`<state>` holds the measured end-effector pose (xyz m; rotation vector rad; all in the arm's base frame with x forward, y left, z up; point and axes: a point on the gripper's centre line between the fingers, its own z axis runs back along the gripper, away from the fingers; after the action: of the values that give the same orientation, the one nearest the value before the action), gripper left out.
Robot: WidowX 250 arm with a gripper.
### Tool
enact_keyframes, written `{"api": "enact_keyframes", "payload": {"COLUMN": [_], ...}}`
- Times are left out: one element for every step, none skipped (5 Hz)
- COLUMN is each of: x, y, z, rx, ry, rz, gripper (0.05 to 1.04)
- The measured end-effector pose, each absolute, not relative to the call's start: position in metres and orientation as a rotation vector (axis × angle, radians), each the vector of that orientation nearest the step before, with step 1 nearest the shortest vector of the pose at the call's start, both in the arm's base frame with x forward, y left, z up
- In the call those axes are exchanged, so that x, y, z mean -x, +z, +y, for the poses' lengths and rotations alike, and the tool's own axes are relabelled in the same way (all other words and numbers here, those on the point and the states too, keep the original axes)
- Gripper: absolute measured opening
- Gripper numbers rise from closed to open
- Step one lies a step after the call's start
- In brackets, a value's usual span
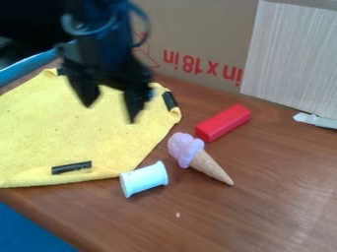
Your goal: Put the plastic ice on the bottom edge of the cloth
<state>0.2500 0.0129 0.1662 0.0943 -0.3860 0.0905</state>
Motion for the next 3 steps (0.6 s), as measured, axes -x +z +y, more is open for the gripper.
{"api": "enact_keyframes", "payload": {"x": [-0.264, -0.28, -0.293], "y": [0.179, 0.177, 0.174], "z": [-0.009, -0.023, -0.027], "rx": [-0.025, 0.058, 0.119], "ry": [0.288, 0.434, 0.612], "rz": [-0.3, -0.266, -0.304], "gripper": [0.999, 0.999, 0.999]}}
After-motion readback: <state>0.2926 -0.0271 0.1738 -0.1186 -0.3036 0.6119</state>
